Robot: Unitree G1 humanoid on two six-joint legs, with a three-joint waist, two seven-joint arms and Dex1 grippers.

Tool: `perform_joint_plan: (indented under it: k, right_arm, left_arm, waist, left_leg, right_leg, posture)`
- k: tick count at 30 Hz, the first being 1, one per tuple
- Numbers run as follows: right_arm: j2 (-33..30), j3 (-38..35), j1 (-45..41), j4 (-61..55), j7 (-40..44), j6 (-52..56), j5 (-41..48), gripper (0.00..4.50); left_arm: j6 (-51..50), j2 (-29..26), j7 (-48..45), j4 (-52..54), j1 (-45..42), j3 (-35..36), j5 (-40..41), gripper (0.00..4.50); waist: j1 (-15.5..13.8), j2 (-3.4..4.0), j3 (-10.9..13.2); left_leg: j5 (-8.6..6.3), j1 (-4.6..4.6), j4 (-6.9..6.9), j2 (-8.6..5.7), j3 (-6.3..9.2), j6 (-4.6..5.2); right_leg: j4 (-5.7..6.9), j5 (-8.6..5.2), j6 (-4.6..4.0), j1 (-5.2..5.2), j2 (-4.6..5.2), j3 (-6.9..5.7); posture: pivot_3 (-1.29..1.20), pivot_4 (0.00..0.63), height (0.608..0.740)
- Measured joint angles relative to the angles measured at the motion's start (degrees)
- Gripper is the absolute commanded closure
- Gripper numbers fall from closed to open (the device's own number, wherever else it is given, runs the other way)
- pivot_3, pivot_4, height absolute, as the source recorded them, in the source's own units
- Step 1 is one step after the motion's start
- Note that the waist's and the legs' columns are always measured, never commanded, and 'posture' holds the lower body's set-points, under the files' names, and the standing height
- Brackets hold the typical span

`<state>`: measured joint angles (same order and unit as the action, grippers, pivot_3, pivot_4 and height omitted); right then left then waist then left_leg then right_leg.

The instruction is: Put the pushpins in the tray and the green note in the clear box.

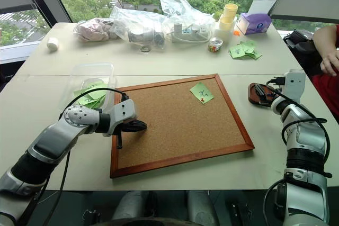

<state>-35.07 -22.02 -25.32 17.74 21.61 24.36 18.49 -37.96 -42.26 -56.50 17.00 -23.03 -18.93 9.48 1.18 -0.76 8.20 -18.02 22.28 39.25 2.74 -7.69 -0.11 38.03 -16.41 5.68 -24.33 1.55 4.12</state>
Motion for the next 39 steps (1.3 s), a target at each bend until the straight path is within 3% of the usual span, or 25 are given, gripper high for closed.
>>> perform_joint_plan:
  k: [5,9,13,23,26,33,39]
  right_arm:
    - [0.2,3.5,0.5,-11.8,6.1,5.3,4.6,0.02]
    - [2.0,13.3,6.3,-23.2,12.1,10.5,7.0,0.02]
    - [5.9,19.5,9.1,-24.2,12.5,11.5,6.5,0.02]
    - [8.0,20.8,7.1,-20.4,12.2,8.6,3.7,0.02]
    - [8.1,21.7,6.3,-18.0,12.9,7.7,2.7,0.90]
    - [7.9,22.6,4.7,-14.2,13.5,5.8,-0.9,4.48]
    - [8.1,22.6,4.6,-14.0,13.7,5.0,-1.8,4.48]
  left_arm:
    - [0.1,0.0,-0.2,-0.1,-0.1,0.0,-0.1,4.50]
    - [0.2,0.1,-0.4,-0.2,-0.3,-0.1,-0.1,4.50]
    - [0.2,0.2,-0.2,-0.1,-0.3,-0.1,-0.2,4.50]
    - [0.0,0.2,-0.2,0.0,-0.1,-0.1,-0.2,4.50]
    - [0.0,0.3,-0.1,0.0,-0.1,-0.1,-0.2,4.50]
    - [0.0,0.2,0.0,0.1,0.2,0.0,-0.2,4.50]
    - [0.0,0.2,0.1,0.2,0.4,0.1,-0.2,4.50]
  waist:
    - [0.0,0.00,0.0]
    - [-0.1,-0.02,0.0]
    - [-0.1,-0.03,0.0]
    - [-0.1,-0.03,0.0]
    - [-0.1,-0.03,0.0]
    - [-0.1,-0.06,0.0]
    - [-0.1,-0.07,0.0]
  left_leg:
    - [-0.01,0.00,0.00,0.01,0.01,0.01]
    - [-0.03,0.02,-0.02,0.02,0.07,0.05]
    - [-0.06,0.04,0.02,-0.02,0.03,0.10]
    - [-0.04,0.03,0.02,-0.01,0.05,0.07]
    - [-0.04,0.03,0.02,-0.01,0.04,0.07]
    - [-0.04,0.02,0.02,-0.01,0.04,0.07]
    - [-0.04,0.01,0.01,0.00,0.04,0.06]
  right_leg:
    - [0.00,0.00,0.00,0.00,-0.01,0.00]
    - [-0.01,0.00,-0.01,0.00,-0.02,-0.02]
    - [-0.01,0.00,-0.01,0.00,0.01,-0.02]
    - [0.00,-0.01,-0.01,-0.01,-0.02,-0.03]
    - [-0.01,-0.01,-0.01,-0.01,-0.01,-0.03]
    - [-0.01,-0.01,-0.01,0.00,-0.02,-0.03]
    - [0.00,-0.01,-0.01,0.00,-0.03,-0.03]
  posture:
    - [0.00,0.150,0.738]
    - [0.00,0.150,0.738]
    - [0.00,0.150,0.738]
    - [0.00,0.150,0.738]
    - [0.00,0.150,0.738]
    - [0.00,0.150,0.738]
    - [0.00,0.150,0.738]
